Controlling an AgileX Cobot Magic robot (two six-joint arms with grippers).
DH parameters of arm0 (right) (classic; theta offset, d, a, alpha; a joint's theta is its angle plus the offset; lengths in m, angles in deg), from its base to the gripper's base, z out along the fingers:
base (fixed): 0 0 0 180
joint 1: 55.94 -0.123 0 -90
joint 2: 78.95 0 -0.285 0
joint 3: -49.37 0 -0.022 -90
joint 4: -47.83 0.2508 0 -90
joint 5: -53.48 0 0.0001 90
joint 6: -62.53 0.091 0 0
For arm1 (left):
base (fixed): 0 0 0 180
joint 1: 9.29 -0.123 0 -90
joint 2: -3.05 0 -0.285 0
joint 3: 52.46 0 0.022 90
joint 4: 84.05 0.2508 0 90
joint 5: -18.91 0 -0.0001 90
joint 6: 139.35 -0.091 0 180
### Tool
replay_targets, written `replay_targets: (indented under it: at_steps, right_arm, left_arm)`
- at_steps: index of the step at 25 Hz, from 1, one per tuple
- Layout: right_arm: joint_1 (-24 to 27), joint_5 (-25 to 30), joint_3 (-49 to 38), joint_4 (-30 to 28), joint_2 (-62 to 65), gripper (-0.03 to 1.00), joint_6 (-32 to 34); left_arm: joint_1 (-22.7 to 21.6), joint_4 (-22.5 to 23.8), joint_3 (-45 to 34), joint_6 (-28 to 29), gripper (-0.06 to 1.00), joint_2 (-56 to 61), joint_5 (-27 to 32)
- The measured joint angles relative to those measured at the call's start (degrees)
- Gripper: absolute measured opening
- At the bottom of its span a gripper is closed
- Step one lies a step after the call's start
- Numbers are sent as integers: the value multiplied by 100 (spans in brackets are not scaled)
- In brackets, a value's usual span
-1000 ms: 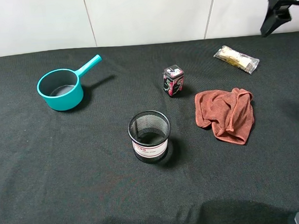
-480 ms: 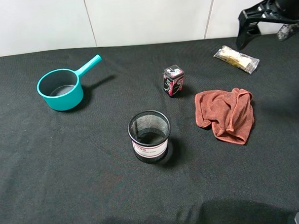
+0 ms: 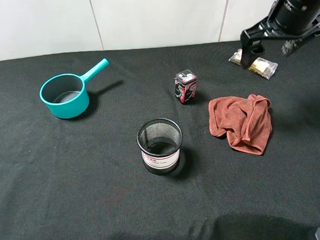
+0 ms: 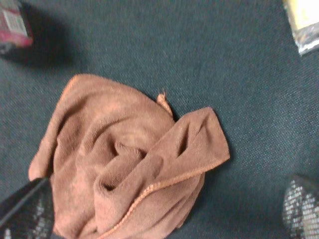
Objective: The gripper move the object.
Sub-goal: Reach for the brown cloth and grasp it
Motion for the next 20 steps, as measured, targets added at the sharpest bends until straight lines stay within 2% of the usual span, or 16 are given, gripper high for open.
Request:
replay_targets:
  at_steps: [20]
  right_arm:
    - [-15,-954,-1361,237,0,69,-180]
  left_arm:
    - [0,0,0,0,71,0,0]
